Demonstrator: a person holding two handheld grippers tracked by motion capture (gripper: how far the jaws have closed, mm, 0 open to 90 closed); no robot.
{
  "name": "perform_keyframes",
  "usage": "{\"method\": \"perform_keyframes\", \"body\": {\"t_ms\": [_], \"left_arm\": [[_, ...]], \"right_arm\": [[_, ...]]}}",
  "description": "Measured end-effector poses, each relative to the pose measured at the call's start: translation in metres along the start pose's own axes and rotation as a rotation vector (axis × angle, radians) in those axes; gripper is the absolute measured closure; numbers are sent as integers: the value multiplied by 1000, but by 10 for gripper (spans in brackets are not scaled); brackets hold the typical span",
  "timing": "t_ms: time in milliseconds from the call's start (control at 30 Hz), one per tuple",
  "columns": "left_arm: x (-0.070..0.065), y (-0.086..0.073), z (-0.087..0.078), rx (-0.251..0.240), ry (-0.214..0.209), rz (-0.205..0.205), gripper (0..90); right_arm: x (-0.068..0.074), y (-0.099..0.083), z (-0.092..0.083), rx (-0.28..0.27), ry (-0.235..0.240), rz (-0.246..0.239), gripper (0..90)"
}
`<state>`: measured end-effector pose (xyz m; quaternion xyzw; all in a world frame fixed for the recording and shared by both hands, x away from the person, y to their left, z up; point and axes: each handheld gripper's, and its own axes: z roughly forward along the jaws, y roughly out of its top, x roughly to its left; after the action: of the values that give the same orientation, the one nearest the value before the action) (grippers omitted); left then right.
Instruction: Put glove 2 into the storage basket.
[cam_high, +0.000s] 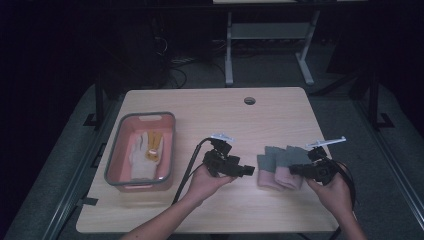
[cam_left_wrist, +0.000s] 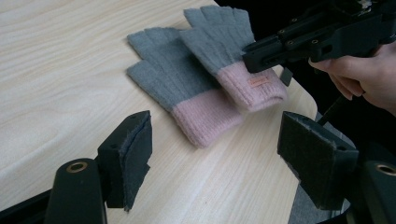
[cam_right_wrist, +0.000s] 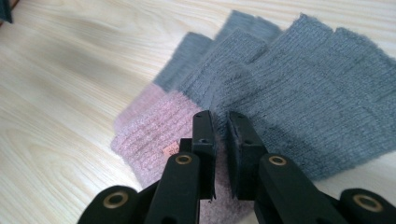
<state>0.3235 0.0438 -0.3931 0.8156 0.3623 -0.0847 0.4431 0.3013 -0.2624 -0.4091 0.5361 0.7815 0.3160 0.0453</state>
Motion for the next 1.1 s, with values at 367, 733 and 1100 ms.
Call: {"method": "perform_keyframes", "body": {"t_ms": [367, 733, 1100], "left_arm": [[1, -1, 1, 6, 2, -4, 264], [3, -3, 5, 22, 8, -10, 264], [3, -1, 21, 51, 12, -21, 268]], "right_arm": [[18, 20, 23, 30, 37, -43, 823], [20, 21, 44, 65, 56, -51, 815], [9, 18, 35, 12, 94, 0, 670]]}}
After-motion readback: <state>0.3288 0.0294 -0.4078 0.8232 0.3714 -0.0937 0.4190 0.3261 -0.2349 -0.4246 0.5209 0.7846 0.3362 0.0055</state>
